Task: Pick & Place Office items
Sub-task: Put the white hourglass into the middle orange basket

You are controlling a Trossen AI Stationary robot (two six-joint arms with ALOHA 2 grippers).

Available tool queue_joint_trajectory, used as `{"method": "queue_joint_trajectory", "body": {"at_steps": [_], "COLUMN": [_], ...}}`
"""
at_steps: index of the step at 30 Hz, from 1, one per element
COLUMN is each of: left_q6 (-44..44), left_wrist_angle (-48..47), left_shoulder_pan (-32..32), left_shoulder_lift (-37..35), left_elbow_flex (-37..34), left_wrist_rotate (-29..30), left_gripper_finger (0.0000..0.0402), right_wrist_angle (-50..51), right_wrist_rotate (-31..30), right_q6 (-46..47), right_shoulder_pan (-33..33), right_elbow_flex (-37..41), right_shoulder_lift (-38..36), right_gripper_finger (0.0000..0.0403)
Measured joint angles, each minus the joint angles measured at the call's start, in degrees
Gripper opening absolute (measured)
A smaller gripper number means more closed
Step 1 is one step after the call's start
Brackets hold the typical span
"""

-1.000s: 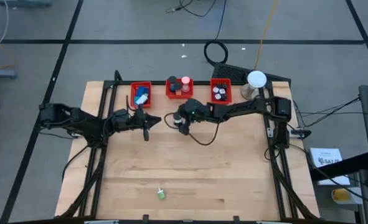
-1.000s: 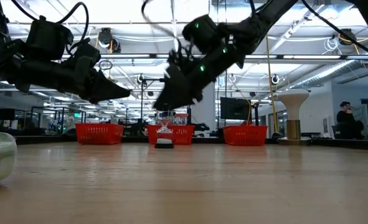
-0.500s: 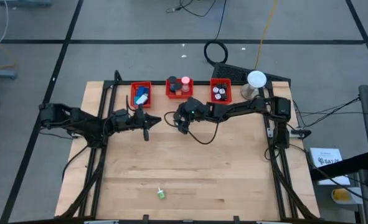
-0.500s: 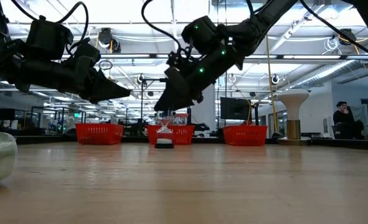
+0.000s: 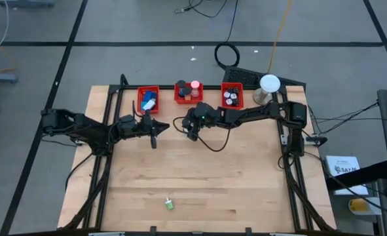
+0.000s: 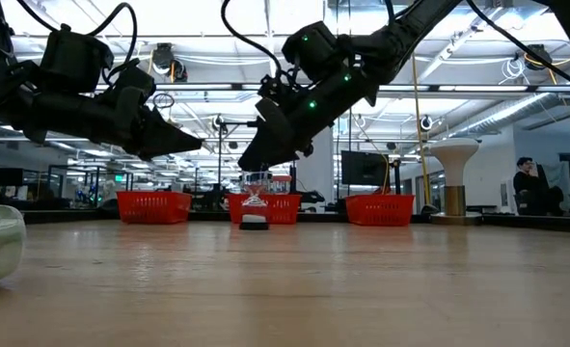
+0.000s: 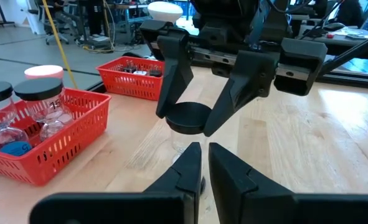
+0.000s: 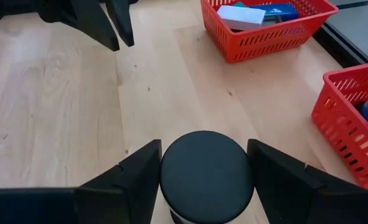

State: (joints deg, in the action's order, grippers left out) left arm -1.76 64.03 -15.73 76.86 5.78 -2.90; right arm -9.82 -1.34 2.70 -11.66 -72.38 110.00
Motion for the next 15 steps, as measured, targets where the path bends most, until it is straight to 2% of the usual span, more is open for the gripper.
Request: {"method": "queue_joint_trajectory", "body": {"at_steps": [5, 11, 15], "left_q6": [0.00, 0.00, 0.00], "left_wrist_angle": [0.00, 0.00, 0.02], "left_shoulder_pan": [0.00, 0.00, 0.00], "left_shoulder_lift": [0.00, 0.00, 0.00], "left_elbow_flex": [0.00, 0.00, 0.00], "left_wrist_rotate": [0.00, 0.00, 0.00], "left_gripper_finger": [0.0031, 0.0031, 0.0031], "right_wrist_angle": [1.49, 4.04, 3.06], "right_wrist_rotate": [-0.34, -8.89, -9.34], "right_q6": [-0.13, -1.13, -1.67], "right_shoulder_pan": [-0.52, -3.59, -7.46], "right_elbow_flex": [0.11, 0.00, 0.01], "right_shoulder_lift": [-2.42, -8.75, -10.50], "right_gripper_finger": [0.0214, 0.0216, 0.0215]}}
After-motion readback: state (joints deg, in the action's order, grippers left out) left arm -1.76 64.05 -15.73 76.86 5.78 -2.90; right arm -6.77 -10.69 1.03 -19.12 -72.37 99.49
